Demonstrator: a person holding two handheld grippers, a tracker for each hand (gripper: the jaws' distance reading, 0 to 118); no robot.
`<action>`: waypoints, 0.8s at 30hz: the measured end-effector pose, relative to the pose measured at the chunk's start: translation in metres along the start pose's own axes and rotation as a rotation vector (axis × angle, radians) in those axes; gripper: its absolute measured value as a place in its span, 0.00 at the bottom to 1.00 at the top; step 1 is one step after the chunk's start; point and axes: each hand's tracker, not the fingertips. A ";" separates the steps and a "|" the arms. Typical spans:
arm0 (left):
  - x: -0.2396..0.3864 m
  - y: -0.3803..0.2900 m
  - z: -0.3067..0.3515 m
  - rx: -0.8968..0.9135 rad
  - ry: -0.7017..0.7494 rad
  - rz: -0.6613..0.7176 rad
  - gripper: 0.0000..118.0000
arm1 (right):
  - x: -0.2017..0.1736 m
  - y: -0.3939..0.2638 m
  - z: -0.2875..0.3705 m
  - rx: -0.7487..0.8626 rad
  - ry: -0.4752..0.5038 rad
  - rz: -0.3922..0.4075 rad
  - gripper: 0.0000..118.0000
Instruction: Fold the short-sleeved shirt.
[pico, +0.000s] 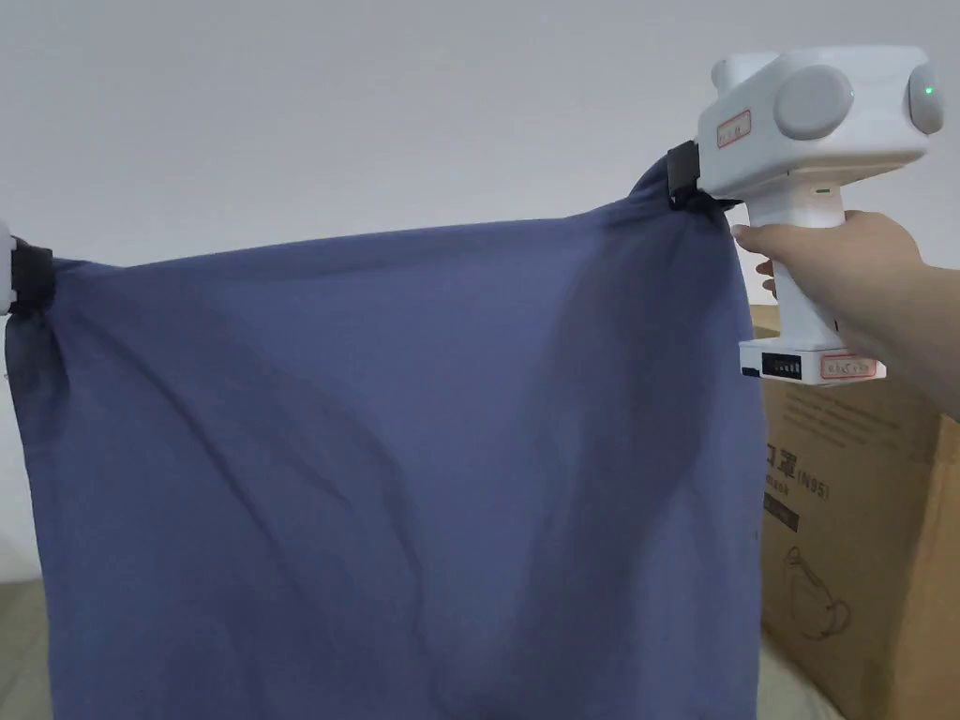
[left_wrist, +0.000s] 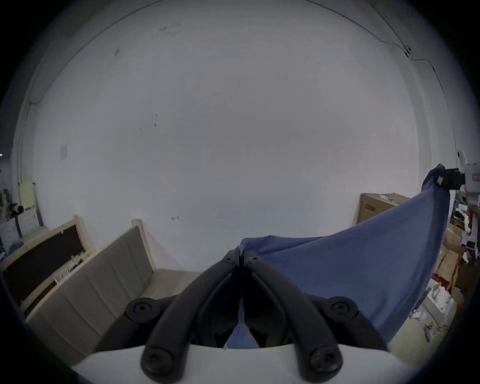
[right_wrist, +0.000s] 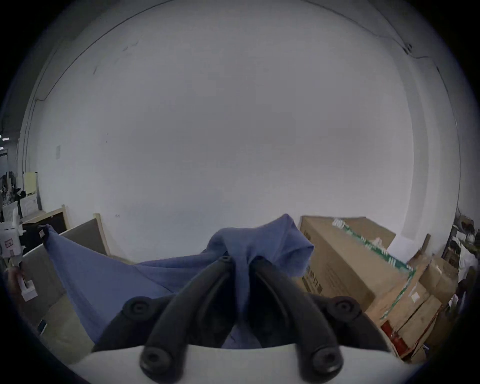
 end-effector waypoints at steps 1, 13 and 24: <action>0.002 0.001 -0.006 0.011 0.011 -0.009 0.01 | -0.002 0.001 -0.008 0.008 -0.010 0.005 0.03; 0.029 -0.141 -0.076 -0.303 -0.047 -0.026 0.01 | -0.023 -0.188 -0.086 -0.256 -0.069 0.006 0.03; 0.043 -0.433 0.025 -0.851 -0.241 -0.001 0.01 | 0.005 -0.526 0.050 -0.861 0.022 -0.162 0.03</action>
